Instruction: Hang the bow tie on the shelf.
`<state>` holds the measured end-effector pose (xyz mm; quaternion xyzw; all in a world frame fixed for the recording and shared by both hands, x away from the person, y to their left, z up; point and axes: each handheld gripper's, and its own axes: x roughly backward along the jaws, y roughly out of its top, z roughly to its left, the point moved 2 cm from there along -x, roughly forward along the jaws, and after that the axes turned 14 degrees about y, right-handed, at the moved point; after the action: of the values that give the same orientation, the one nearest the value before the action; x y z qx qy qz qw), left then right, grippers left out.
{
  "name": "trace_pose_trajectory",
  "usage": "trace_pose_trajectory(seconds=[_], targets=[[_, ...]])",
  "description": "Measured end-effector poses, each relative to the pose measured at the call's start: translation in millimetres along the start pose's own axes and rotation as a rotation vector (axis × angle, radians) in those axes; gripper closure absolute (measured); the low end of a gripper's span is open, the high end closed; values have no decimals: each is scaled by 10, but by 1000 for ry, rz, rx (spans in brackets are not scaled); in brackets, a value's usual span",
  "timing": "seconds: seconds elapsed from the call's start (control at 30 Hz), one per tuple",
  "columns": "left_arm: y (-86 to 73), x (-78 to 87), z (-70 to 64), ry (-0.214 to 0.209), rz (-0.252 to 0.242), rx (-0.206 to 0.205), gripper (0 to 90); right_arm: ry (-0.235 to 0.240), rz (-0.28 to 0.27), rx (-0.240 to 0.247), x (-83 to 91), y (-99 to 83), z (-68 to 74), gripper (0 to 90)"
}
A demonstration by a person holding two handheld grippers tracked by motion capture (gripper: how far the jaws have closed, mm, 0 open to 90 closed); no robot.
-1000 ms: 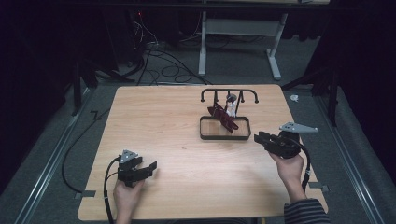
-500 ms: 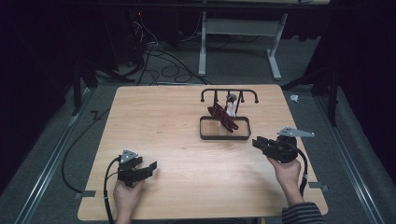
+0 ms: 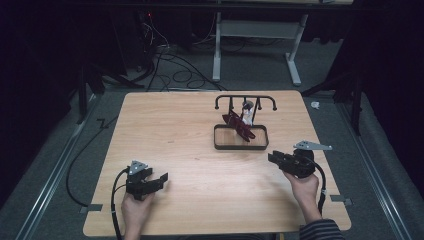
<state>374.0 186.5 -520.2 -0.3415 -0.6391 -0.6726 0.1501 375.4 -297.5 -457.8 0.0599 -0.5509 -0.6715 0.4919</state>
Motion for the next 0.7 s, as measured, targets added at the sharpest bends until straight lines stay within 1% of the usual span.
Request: trace_pose_trajectory(seconds=[0.2,0.33,0.7], targets=[[0,0,-1,0,0,0,295,0,4,-2,-27,-39,-7,690],[0,0,-1,1,0,0,295,-3,7,-15,-41,-76,-23,690],[0,0,-2,0,0,-1,295,-9,24,-27,-96,-168,-47,690]])
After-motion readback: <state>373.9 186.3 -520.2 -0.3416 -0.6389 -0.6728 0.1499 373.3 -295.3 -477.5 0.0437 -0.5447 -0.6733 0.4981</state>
